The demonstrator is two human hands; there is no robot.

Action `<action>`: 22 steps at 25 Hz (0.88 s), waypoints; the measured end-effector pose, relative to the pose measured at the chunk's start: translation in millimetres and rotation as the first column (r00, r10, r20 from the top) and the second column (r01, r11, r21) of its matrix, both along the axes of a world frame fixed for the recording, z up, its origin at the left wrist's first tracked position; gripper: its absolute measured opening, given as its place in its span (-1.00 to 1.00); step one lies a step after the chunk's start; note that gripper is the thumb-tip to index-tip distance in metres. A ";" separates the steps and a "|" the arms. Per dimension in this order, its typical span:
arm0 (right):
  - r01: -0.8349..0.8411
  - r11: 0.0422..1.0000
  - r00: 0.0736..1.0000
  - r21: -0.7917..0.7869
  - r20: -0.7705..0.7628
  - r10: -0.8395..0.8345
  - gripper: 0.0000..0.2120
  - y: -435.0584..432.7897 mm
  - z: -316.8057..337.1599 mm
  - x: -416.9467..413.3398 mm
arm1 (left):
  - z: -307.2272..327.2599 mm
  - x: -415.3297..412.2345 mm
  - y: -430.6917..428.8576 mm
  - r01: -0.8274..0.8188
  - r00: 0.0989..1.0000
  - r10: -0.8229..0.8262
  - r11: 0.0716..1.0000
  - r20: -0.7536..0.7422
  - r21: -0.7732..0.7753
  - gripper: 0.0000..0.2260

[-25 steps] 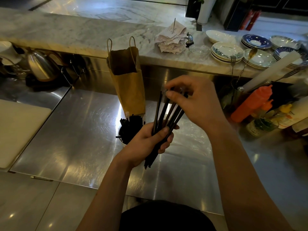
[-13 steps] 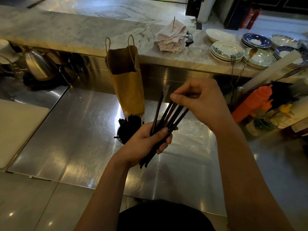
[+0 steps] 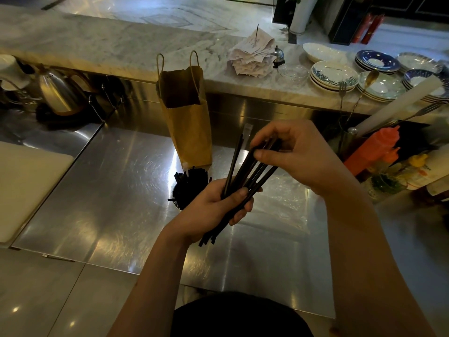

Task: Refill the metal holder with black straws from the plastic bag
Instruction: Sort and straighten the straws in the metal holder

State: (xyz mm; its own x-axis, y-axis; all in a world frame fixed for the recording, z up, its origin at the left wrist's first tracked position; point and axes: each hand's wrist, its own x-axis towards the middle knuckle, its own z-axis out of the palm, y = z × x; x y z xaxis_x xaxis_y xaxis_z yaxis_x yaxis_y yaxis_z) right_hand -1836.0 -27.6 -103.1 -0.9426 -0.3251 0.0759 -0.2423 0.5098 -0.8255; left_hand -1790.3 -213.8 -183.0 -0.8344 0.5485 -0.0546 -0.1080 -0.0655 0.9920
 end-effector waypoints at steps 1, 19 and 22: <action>0.010 1.000 1.000 0.001 -0.016 -0.010 -0.83 -0.3 -0.6 0.6 | -1.2 -0.4 -0.1 -0.002 1.000 0.002 1.000 0.002 -0.001 -0.76; 0.279 0.936 0.944 -0.216 -0.117 -0.309 -0.93 -15.4 -8.1 1.1 | -1.6 -2.6 5.2 -0.068 0.997 0.067 0.997 0.025 0.032 -0.75; 0.286 0.924 0.941 -0.253 -0.107 -0.321 -0.93 -15.0 -6.9 0.7 | -2.2 -3.3 4.8 -0.058 0.998 0.058 0.998 0.017 0.027 -0.74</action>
